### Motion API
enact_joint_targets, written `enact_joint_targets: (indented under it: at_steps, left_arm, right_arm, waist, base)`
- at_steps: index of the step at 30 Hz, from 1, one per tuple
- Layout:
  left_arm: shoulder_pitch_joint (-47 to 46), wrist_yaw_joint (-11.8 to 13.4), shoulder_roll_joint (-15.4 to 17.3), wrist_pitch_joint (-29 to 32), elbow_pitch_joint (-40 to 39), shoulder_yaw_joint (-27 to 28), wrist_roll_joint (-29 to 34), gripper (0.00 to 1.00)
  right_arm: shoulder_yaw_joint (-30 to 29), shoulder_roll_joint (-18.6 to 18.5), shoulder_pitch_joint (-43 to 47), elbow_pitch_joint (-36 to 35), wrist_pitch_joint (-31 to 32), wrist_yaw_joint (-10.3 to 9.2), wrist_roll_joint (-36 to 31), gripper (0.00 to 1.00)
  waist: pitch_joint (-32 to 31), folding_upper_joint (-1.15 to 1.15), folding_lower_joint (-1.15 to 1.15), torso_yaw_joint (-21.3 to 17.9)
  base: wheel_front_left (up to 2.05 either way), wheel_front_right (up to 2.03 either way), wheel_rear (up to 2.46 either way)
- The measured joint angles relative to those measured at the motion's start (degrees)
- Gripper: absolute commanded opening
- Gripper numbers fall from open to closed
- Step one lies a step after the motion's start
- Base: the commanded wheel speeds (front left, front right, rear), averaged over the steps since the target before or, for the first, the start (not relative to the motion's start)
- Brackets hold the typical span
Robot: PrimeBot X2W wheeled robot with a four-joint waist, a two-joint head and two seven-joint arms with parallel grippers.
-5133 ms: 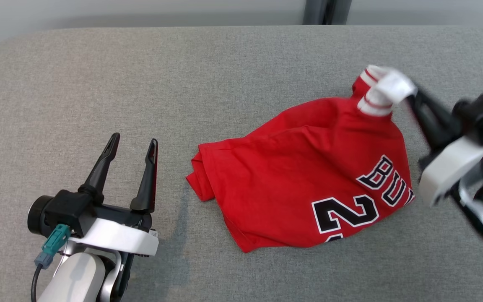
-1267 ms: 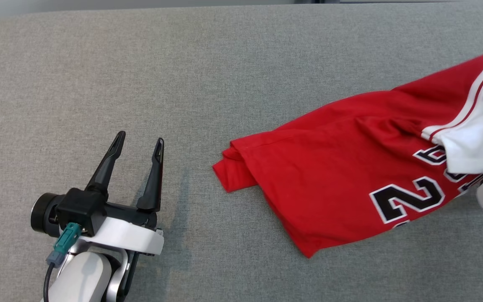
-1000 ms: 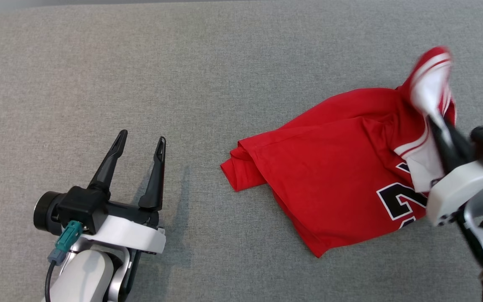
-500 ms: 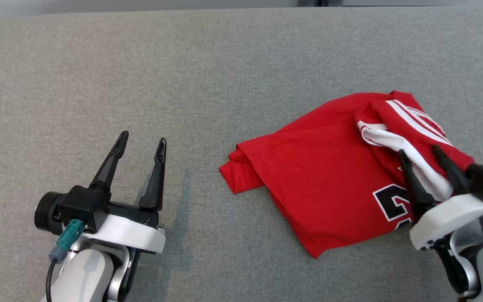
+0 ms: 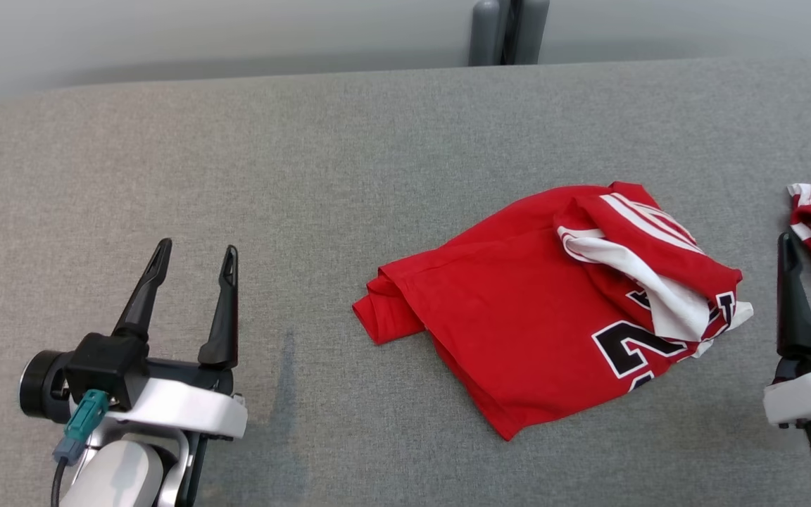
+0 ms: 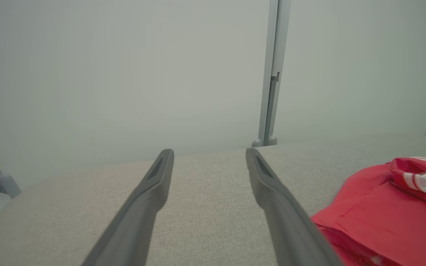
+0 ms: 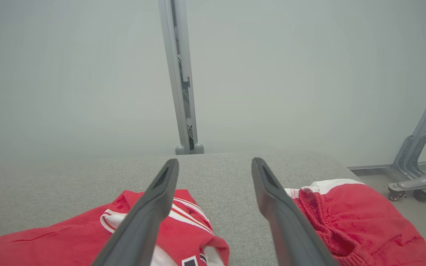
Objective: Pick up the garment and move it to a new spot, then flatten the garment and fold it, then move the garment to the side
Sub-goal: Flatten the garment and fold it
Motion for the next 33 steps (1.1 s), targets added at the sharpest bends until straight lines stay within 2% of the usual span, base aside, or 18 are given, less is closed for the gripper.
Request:
enact_joint_targets:
  at_steps: [12, 33]
  left_arm:
    - [5.4, 1.9, 1.1, 1.3, -2.3, 0.1, -1.0, 1.0]
    - [6.7, 2.2, 1.3, 2.4, -3.3, -1.3, -1.5, 1.0]
  right_arm:
    - [6.4, 0.3, 4.5, -3.9, 2.6, 0.0, -1.5, 1.0]
    - [7.4, 0.7, 5.4, -2.7, 1.2, 0.0, -0.5, 1.0]
  waist:
    - [-5.1, 0.0, 0.0, 0.1]
    - [-6.3, 0.0, 0.0, 0.9]
  base:
    - [0.0, 0.0, 0.0]
    - [0.0, 0.0, 0.0]
